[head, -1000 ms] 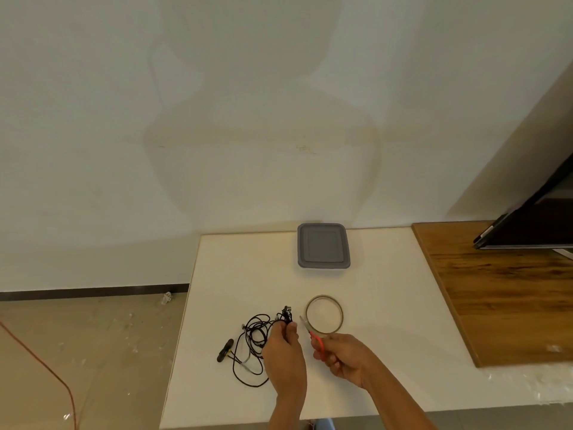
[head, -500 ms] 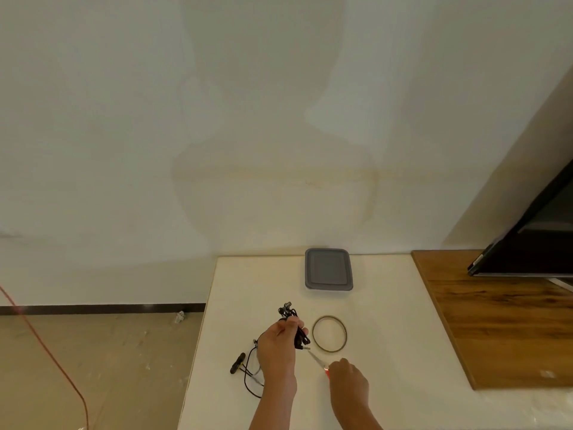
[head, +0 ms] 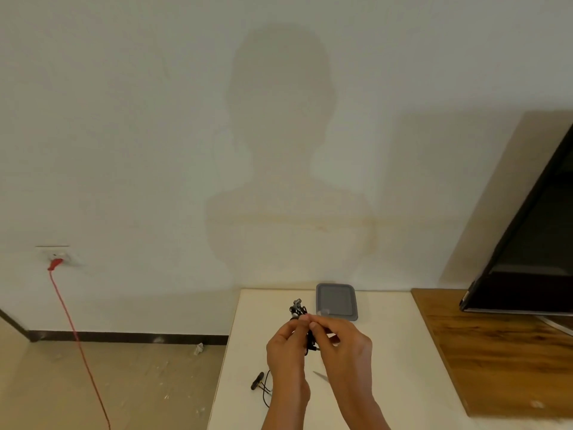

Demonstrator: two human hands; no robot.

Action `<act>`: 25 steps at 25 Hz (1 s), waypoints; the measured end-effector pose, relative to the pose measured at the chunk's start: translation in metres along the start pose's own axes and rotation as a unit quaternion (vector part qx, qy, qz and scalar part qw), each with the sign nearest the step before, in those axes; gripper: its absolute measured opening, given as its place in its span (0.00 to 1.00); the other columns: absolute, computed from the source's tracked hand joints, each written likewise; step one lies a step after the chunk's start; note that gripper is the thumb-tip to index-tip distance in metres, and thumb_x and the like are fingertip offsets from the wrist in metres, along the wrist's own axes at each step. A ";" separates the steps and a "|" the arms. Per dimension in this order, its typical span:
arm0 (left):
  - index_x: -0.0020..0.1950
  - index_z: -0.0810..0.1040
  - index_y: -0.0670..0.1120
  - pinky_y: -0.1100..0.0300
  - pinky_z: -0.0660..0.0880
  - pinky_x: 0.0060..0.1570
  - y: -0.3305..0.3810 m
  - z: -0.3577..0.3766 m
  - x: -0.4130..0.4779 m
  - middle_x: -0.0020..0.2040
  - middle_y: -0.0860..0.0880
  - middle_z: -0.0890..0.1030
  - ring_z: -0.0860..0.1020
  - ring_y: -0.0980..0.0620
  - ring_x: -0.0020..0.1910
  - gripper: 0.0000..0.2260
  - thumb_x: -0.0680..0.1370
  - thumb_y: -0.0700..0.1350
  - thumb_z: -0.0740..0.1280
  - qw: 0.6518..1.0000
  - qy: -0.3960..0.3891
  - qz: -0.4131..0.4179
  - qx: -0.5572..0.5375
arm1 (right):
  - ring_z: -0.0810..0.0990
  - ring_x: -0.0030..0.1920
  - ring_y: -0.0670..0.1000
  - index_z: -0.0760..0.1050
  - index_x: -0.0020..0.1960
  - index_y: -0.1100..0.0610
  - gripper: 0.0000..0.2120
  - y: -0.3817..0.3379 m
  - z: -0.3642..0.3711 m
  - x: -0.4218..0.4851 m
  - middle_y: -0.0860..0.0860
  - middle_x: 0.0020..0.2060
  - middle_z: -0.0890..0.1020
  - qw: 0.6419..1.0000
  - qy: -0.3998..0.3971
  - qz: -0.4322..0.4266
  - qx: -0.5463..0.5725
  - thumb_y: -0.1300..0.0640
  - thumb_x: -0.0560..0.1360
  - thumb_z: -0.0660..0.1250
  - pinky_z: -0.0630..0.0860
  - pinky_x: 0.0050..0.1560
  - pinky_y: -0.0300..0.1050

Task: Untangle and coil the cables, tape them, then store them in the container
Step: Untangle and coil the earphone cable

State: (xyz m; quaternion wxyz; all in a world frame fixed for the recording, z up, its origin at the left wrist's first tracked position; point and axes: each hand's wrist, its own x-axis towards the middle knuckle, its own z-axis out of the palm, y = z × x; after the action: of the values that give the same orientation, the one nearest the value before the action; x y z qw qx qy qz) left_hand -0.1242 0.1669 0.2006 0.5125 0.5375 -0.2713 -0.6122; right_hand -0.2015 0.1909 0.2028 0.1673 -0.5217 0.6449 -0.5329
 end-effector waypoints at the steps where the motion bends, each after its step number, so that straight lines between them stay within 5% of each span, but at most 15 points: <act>1: 0.39 0.85 0.45 0.47 0.77 0.51 0.006 -0.001 -0.006 0.41 0.41 0.85 0.81 0.37 0.45 0.07 0.76 0.42 0.70 1.000 0.002 0.006 -0.010 | 0.81 0.44 0.40 0.77 0.44 0.33 0.20 -0.008 -0.003 -0.002 0.31 0.39 0.82 1.000 0.001 0.005 0.010 0.61 0.72 0.71 0.77 0.42 0.33; 6: 0.38 0.85 0.46 0.47 0.77 0.52 0.026 -0.002 -0.037 0.39 0.43 0.85 0.81 0.42 0.42 0.07 0.75 0.43 0.70 0.999 0.005 0.027 -0.037 | 0.82 0.42 0.42 0.81 0.45 0.42 0.13 -0.040 -0.016 -0.010 0.38 0.38 0.82 0.998 -0.001 0.045 0.045 0.62 0.73 0.70 0.80 0.45 0.39; 10: 0.38 0.84 0.47 0.47 0.78 0.49 0.034 -0.004 -0.058 0.40 0.41 0.84 0.81 0.42 0.41 0.07 0.76 0.43 0.70 0.998 0.015 0.042 -0.038 | 0.80 0.40 0.39 0.84 0.48 0.49 0.09 -0.059 -0.031 -0.013 0.37 0.36 0.81 0.996 -0.031 0.072 0.045 0.61 0.74 0.69 0.73 0.40 0.25; 14: 0.38 0.85 0.49 0.49 0.78 0.48 0.037 -0.008 -0.072 0.39 0.43 0.85 0.81 0.44 0.41 0.08 0.76 0.43 0.69 0.998 -0.003 0.052 -0.016 | 0.80 0.34 0.36 0.85 0.45 0.54 0.07 -0.072 -0.046 -0.014 0.39 0.32 0.81 0.989 -0.109 0.086 0.046 0.61 0.74 0.68 0.73 0.36 0.26; 18: 0.41 0.85 0.45 0.57 0.75 0.41 0.056 -0.013 -0.084 0.37 0.49 0.84 0.79 0.47 0.40 0.06 0.76 0.40 0.69 0.999 -0.046 0.008 -0.017 | 0.83 0.40 0.44 0.83 0.39 0.47 0.08 -0.083 -0.064 -0.011 0.50 0.36 0.86 0.971 -0.191 0.104 0.095 0.57 0.74 0.69 0.79 0.46 0.37; 22: 0.48 0.84 0.43 0.59 0.74 0.41 0.072 -0.017 -0.094 0.44 0.44 0.84 0.80 0.49 0.41 0.05 0.76 0.41 0.69 0.995 -0.084 -0.050 -0.026 | 0.82 0.40 0.41 0.84 0.44 0.54 0.06 -0.092 -0.078 -0.013 0.53 0.41 0.86 0.950 -0.237 0.123 0.162 0.58 0.75 0.68 0.76 0.44 0.30; 25: 0.49 0.85 0.45 0.58 0.74 0.44 0.075 -0.022 -0.098 0.44 0.44 0.85 0.80 0.49 0.43 0.06 0.75 0.45 0.70 0.990 -0.120 -0.079 -0.017 | 0.82 0.45 0.45 0.84 0.47 0.57 0.07 -0.091 -0.080 -0.018 0.53 0.42 0.86 0.938 -0.252 0.141 0.192 0.58 0.76 0.67 0.74 0.50 0.35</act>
State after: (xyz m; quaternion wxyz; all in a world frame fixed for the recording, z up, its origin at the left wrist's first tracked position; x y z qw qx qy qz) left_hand -0.0887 0.2369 0.2981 0.4354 0.4713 -0.2774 -0.7151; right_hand -0.2112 0.2574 0.3057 0.4950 -0.5002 0.5340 -0.4686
